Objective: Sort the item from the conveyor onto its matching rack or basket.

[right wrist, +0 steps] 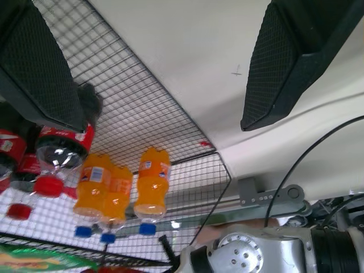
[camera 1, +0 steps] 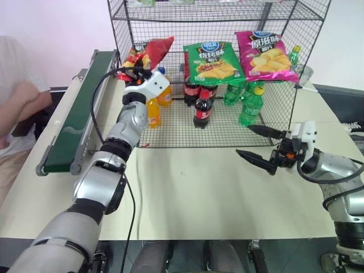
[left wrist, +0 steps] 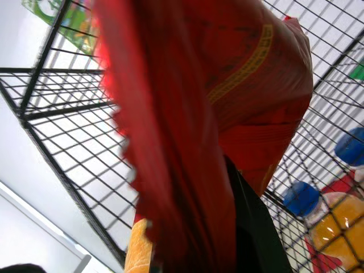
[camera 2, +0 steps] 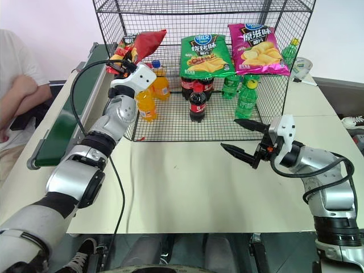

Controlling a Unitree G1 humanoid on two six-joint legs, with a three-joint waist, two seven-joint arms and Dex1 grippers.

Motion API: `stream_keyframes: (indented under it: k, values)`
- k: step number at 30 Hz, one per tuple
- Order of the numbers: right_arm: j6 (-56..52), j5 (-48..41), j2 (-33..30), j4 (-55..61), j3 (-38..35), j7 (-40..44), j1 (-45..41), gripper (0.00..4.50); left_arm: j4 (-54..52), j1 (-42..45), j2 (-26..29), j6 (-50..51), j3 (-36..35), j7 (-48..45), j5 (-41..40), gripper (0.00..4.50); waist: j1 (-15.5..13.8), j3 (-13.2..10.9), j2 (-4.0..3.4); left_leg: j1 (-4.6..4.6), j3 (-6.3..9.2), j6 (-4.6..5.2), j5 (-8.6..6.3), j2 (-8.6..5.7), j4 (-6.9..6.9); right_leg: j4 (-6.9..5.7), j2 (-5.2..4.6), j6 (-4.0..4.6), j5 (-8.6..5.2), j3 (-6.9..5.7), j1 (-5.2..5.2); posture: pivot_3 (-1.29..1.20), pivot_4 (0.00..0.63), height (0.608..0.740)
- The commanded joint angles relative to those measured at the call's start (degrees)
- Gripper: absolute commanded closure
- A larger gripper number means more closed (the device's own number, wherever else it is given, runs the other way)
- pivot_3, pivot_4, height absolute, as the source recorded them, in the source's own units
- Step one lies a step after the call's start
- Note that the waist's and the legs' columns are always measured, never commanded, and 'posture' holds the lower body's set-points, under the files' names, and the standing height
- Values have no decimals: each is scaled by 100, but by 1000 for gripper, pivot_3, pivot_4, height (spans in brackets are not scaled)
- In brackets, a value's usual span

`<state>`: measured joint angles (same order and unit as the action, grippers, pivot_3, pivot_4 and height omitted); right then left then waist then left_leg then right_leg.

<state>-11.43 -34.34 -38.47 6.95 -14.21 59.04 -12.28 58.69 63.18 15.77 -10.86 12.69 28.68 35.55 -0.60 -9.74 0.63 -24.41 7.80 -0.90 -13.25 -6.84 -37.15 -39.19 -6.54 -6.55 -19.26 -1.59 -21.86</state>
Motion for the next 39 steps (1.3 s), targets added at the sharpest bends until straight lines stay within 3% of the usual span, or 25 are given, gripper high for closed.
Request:
stream_keyframes:
  k: [1,13,16,22,24,35,39]
  values:
    - [165,-220,96,147,-297,-104,-135,0,69,280,21,-30,36,86,-70,4441,0,0,0,-1,0,0,0,0,0,0,0,0,0,0,-1,0,150,740]
    - [322,-233,274,329,-332,-236,-135,0,229,320,-137,-170,-49,163,-422,4441,4,1,0,-1,0,0,0,-1,-1,-3,-2,0,0,1,-2,0,150,740]
    - [355,-272,341,334,-353,-286,-184,0,173,296,-131,-233,-46,220,-467,3645,3,1,0,-1,0,0,0,-1,-2,-3,-2,0,0,3,-2,0,150,740]
    - [332,-234,354,320,-307,-290,-190,0,-94,230,-123,-342,37,-35,-511,568,-22,5,3,0,2,0,0,-10,-6,-7,-10,0,0,2,2,0,150,740]
    - [338,-216,340,308,-295,-266,-166,0,-415,68,-147,-425,-5,-334,-659,64,-21,5,3,0,2,2,1,-15,-6,-8,-15,0,0,2,2,0,150,740]
    - [348,-118,299,226,-272,-169,-129,0,-3415,-1617,112,84,-115,-1734,-802,64,35,8,-2,1,2,3,2,-16,-3,-12,-18,0,0,6,-3,0,150,740]
    - [338,-119,289,225,-304,-143,-117,0,-4638,-2346,325,72,-408,-2695,-1572,64,34,8,-2,0,2,3,2,-15,-3,-12,-19,0,0,8,-5,0,150,740]
